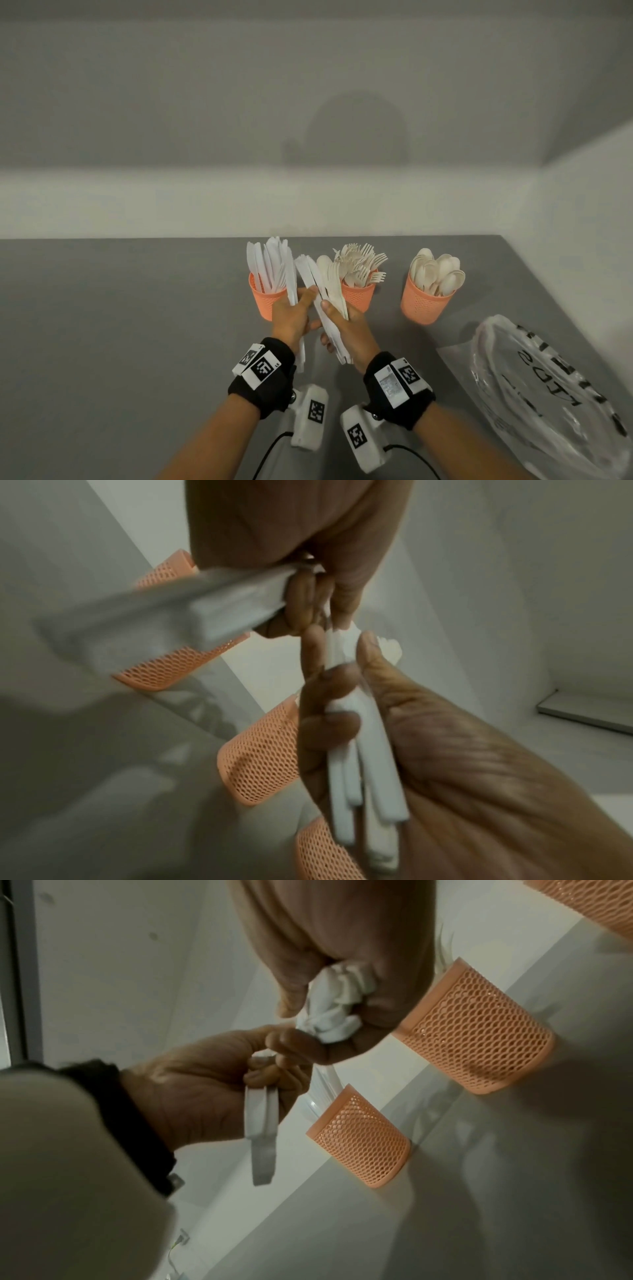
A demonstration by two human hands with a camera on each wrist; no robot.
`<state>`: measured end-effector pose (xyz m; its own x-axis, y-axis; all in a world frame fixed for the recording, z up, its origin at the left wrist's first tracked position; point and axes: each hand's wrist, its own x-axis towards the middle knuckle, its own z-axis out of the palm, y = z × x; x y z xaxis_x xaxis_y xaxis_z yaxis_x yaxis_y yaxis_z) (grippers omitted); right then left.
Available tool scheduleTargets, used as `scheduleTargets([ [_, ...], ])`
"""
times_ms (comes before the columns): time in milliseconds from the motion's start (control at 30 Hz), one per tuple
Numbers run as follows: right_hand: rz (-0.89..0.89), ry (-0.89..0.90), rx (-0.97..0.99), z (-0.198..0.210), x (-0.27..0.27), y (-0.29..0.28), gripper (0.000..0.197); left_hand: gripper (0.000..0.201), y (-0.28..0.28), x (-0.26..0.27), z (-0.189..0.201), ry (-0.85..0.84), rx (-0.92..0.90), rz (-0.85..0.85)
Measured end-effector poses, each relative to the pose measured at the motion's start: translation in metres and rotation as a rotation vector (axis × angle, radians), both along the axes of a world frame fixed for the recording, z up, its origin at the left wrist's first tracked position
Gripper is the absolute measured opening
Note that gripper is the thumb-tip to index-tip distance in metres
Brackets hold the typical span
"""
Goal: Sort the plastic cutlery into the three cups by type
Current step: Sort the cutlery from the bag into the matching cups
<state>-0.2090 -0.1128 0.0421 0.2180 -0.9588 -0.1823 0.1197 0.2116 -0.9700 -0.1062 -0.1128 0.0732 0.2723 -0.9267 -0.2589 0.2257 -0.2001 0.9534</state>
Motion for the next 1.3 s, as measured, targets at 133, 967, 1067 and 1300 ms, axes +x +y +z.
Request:
scheduleTargets([
  [133,-0.02,0.023,0.002,0.003,0.0,-0.001,0.02,0.019,0.002,-0.002,0.005,-0.049,-0.05,-0.069],
  [967,-0.01,0.164,0.076,0.004,-0.002,-0.018,0.026,0.039,-0.05,0.069,0.017,-0.105,-0.167,0.21],
  [1067,-0.025,0.144,0.07,0.007,-0.002,-0.022,0.027,0.045,-0.073,0.084,0.04,-0.159,-0.303,0.314],
  [1300,-0.079,0.245,0.062,0.008,-0.002,-0.024,0.026,0.044,-0.104,0.086,0.026,-0.288,-0.342,0.297],
])
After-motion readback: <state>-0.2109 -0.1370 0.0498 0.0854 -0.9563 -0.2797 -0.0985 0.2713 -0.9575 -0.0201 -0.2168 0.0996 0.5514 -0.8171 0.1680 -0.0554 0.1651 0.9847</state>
